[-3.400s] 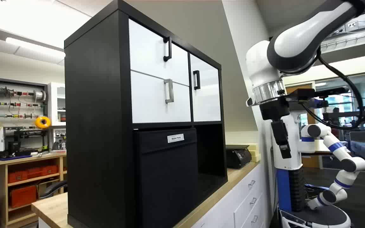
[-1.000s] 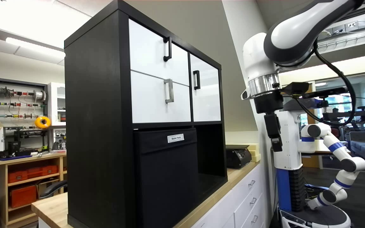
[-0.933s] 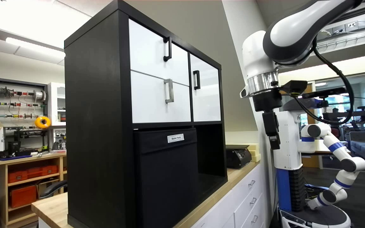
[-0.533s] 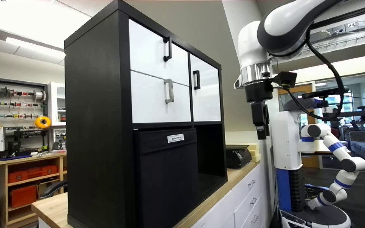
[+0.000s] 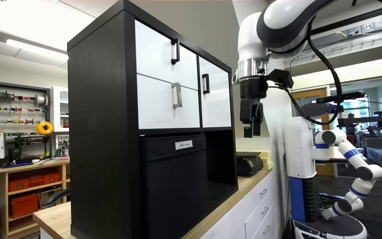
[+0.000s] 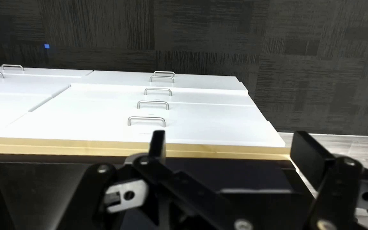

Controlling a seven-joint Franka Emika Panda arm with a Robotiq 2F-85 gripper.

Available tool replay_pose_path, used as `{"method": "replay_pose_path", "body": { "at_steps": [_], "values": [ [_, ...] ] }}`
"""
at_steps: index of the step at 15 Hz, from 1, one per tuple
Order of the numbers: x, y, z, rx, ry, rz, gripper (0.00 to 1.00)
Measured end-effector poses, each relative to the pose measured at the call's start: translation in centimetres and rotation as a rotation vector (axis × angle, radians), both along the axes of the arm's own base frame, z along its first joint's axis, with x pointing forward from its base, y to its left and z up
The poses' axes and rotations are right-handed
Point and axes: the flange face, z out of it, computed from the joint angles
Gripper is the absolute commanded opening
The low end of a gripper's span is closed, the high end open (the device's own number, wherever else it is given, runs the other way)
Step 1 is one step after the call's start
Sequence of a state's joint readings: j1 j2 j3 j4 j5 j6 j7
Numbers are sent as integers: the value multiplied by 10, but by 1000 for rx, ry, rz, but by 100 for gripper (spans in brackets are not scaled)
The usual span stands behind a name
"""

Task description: Open the bottom drawer of the file cabinet

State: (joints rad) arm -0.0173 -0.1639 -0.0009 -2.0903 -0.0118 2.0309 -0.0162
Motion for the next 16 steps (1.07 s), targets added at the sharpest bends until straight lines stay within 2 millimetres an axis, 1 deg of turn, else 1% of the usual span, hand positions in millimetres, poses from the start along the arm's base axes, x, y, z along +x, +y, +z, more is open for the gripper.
{"method": "replay_pose_path", "body": {
  "at_steps": [3,8,10,13,16],
  "values": [
    [11,10,18,2,-48,-22,100],
    [22,29,59,9,-147,-50,100],
    [26,34,71,6,-198,-47,100],
    [32,37,82,-4,-266,-36,100],
    [39,38,87,-13,-328,-26,100]
  ]
}}
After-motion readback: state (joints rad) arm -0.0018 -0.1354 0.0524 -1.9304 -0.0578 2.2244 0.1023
